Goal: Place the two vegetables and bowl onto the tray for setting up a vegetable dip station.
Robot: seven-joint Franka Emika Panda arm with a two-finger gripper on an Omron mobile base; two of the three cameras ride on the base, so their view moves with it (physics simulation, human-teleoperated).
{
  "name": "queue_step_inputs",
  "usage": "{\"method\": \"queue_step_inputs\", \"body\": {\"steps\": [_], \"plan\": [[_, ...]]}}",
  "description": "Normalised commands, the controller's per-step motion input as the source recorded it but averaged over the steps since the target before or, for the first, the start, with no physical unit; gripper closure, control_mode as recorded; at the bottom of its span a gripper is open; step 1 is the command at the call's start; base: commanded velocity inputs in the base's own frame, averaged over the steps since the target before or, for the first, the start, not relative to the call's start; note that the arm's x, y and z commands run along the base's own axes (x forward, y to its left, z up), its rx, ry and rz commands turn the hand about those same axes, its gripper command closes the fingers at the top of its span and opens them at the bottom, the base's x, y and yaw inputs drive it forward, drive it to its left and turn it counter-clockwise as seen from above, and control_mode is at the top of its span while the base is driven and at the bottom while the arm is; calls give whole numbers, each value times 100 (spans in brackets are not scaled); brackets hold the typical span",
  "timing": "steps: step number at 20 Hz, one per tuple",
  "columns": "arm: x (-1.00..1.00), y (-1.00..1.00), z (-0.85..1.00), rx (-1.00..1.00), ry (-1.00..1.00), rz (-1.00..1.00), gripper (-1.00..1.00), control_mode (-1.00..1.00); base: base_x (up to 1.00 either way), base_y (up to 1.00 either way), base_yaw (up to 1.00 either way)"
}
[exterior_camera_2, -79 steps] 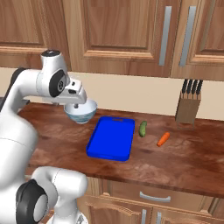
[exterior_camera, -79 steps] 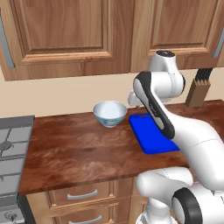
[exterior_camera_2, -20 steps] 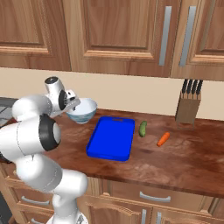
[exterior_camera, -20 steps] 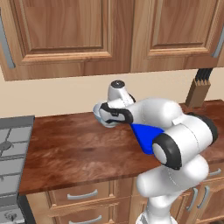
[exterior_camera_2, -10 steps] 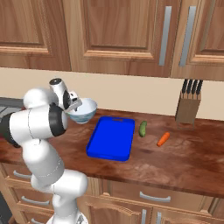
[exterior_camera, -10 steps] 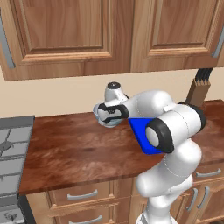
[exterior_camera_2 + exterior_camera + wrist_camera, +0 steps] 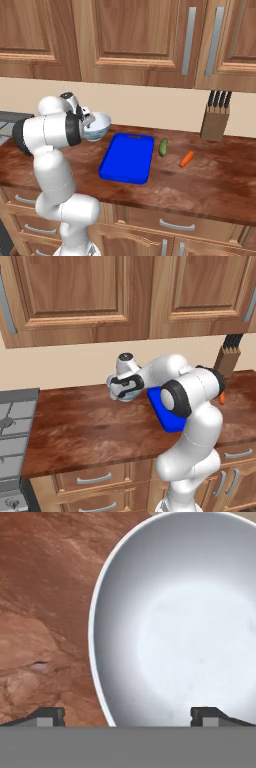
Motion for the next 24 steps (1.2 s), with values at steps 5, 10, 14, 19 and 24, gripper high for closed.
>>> {"method": "queue_step_inputs", "body": {"steps": [5,10,14,19,24], "plan": [[31,10,-18,-3,0,0,-100,-100,0,0,0],[13,3,-13,0,5,0,-100,-100,0,0,0],[0,8,-15,0,5,0,100,-100,0,0,0],[-3,1,-6,0,1,0,100,-100,0,0,0],[-13,-1,0,0,-3,0,100,-100,0,0,0]]}}
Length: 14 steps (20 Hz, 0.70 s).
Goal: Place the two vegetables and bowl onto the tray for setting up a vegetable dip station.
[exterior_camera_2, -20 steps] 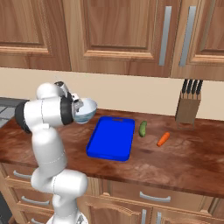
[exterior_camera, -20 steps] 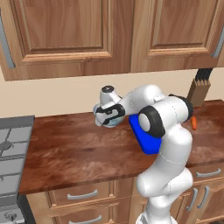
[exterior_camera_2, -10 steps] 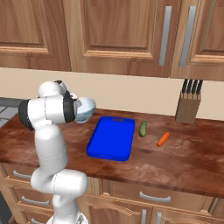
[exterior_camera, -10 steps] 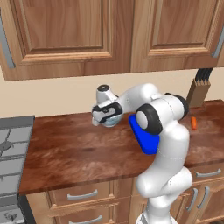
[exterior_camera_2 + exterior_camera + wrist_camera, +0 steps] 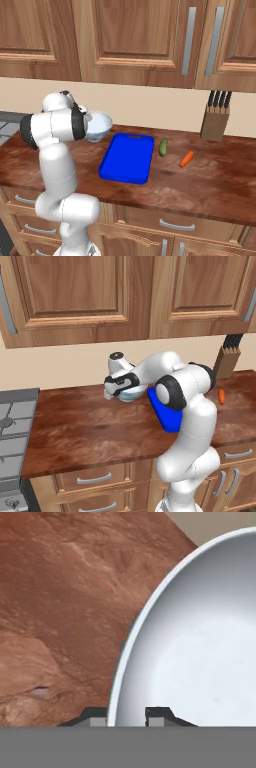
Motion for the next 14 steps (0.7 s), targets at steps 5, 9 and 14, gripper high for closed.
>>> {"method": "queue_step_inputs", "body": {"steps": [5,9,14], "plan": [[-31,0,7,0,-16,0,100,-100,0,0,0],[-35,0,14,0,-17,0,100,-100,0,0,0],[-32,0,20,-3,-20,0,100,-100,0,0,0]]}}
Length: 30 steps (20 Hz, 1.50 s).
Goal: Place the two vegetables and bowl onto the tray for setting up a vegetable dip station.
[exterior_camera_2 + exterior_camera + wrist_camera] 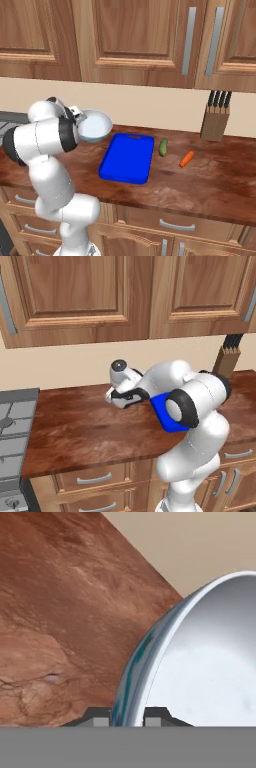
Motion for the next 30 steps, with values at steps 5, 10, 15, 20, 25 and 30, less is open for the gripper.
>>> {"method": "queue_step_inputs", "body": {"steps": [5,10,15,20,25,30], "plan": [[-33,-1,21,-1,-10,0,100,-100,0,0,0],[-31,-10,24,0,-3,0,100,-100,0,0,0],[-24,-8,31,-1,0,0,100,-100,0,0,0],[-24,-21,32,-1,0,5,100,-100,0,0,0],[-25,-26,23,-6,0,14,100,-100,0,0,0],[-24,-30,17,-8,0,22,100,-100,0,0,0]]}}
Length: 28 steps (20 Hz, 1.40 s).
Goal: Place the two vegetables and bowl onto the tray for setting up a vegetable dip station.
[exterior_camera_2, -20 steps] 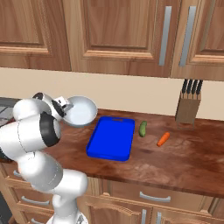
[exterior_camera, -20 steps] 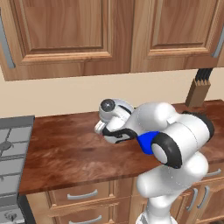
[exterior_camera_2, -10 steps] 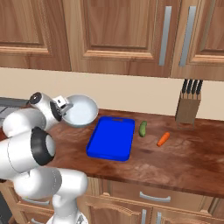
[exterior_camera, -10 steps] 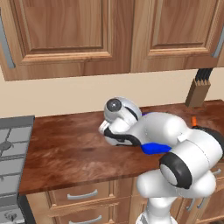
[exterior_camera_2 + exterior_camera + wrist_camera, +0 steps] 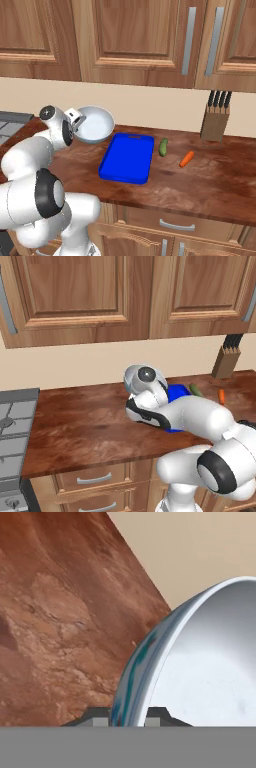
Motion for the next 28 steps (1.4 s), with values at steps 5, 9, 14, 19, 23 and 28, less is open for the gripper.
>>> {"method": "queue_step_inputs", "body": {"steps": [5,9,14,19,23,28], "plan": [[-28,-29,18,-7,0,15,100,-100,0,0,0],[-24,-21,21,-11,0,6,100,-100,0,0,0],[-6,-21,20,-16,12,0,100,-100,0,0,0],[-12,-27,23,-12,7,0,100,-100,0,0,0],[-13,-28,22,-11,9,0,100,-100,0,0,0],[-13,-34,7,-10,7,0,100,-100,0,0,0]]}}
